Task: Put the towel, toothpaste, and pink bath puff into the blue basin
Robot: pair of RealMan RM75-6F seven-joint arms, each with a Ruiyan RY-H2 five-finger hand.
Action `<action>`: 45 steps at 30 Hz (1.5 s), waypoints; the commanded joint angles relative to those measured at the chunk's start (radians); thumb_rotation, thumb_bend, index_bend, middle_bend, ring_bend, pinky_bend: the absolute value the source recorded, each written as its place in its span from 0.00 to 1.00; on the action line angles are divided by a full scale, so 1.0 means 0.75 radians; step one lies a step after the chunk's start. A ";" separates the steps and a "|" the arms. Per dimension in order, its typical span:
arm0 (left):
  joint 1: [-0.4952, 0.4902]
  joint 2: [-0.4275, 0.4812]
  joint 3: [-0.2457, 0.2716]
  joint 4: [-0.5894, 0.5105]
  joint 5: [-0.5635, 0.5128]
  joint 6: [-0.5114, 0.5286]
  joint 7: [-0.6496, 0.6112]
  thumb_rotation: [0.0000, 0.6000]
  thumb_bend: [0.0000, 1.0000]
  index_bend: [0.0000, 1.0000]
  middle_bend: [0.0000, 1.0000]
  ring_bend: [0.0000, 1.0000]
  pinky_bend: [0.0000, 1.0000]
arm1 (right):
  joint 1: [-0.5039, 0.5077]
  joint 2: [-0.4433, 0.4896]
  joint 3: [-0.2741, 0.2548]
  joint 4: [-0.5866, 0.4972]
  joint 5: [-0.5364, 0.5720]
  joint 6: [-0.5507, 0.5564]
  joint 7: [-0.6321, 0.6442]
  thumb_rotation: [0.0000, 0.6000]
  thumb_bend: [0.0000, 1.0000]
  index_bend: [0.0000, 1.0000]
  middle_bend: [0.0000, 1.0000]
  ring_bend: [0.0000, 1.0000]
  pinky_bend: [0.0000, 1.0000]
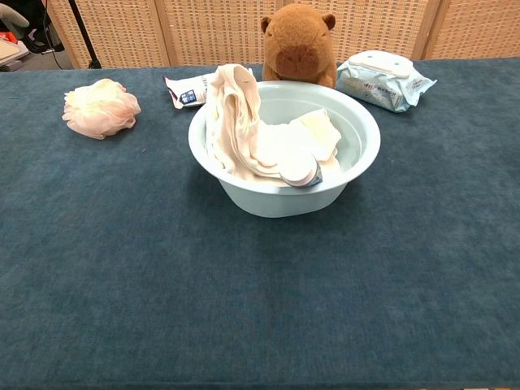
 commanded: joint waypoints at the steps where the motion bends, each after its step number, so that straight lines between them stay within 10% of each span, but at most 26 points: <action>1: -0.139 -0.110 -0.007 0.202 -0.063 -0.146 0.011 1.00 0.22 0.00 0.00 0.00 0.07 | -0.003 -0.006 0.011 0.010 0.009 -0.009 -0.003 1.00 0.10 0.00 0.00 0.00 0.00; 25: -0.449 -0.630 0.086 0.988 -0.126 -0.496 0.042 1.00 0.26 0.02 0.00 0.00 0.07 | -0.027 -0.012 0.097 0.076 0.096 -0.083 0.048 1.00 0.09 0.00 0.00 0.00 0.00; 45: -0.427 -0.752 0.055 1.070 -0.080 -0.252 0.087 1.00 0.42 0.67 0.37 0.31 0.38 | -0.046 -0.007 0.117 0.063 0.069 -0.083 0.079 1.00 0.09 0.00 0.00 0.00 0.00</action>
